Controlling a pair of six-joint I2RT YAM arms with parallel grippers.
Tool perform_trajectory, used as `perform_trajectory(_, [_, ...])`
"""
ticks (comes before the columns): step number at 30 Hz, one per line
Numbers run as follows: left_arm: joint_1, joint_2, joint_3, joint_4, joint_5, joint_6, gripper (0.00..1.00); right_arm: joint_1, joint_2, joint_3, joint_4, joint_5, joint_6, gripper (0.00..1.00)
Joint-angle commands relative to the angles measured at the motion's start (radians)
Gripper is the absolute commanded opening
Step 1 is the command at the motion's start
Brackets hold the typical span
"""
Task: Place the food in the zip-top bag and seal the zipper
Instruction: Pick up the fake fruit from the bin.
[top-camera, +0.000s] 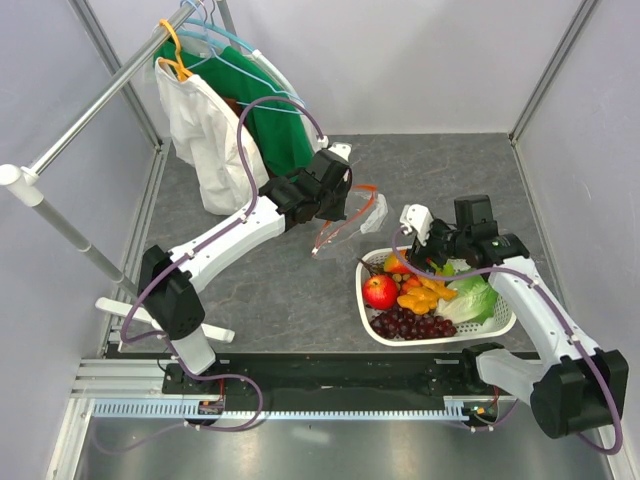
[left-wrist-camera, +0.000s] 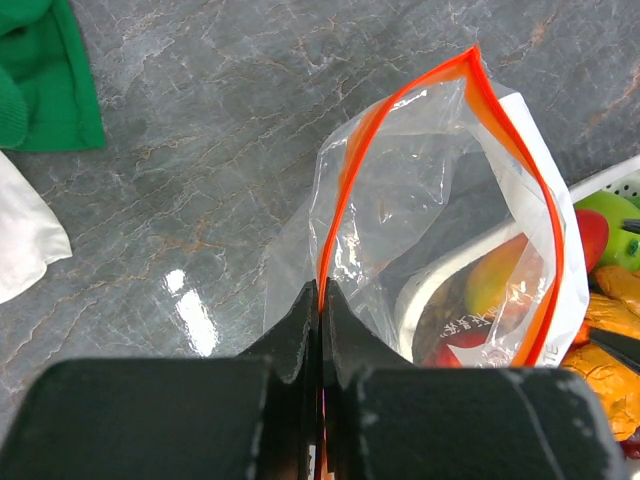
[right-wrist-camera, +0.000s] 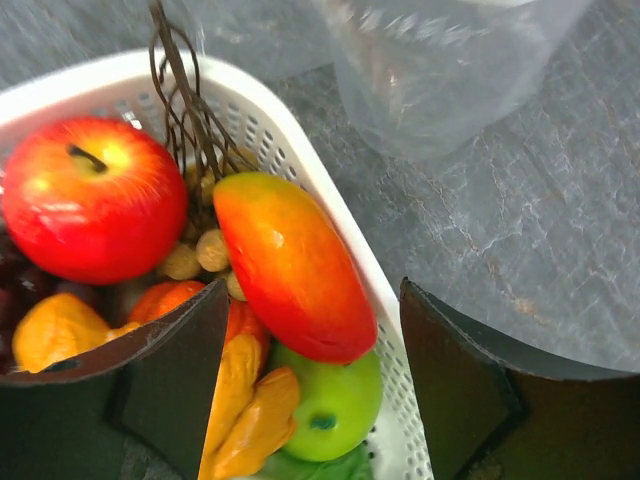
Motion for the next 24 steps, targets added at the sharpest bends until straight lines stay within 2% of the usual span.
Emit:
perform_trajectory(1, [-0.002, 0.002, 0.008, 0.014, 0.019, -0.031, 0.02, 0.027, 0.035, -0.053, 0.073, 0.016, -0.214, 0.76])
perform_trajectory(12, [-0.002, 0.011, 0.011, 0.016, 0.033, -0.034, 0.02, 0.107, 0.073, -0.154, 0.172, 0.104, -0.295, 0.83])
perform_trajectory(15, [-0.001, 0.014, 0.013, 0.014, 0.036, -0.031, 0.02, 0.11, 0.069, -0.169, 0.191, 0.128, -0.3, 0.75])
perform_trajectory(24, [-0.002, 0.023, 0.028, 0.014, 0.044, -0.023, 0.02, 0.111, -0.035, -0.157, 0.202, 0.179, -0.28, 0.36])
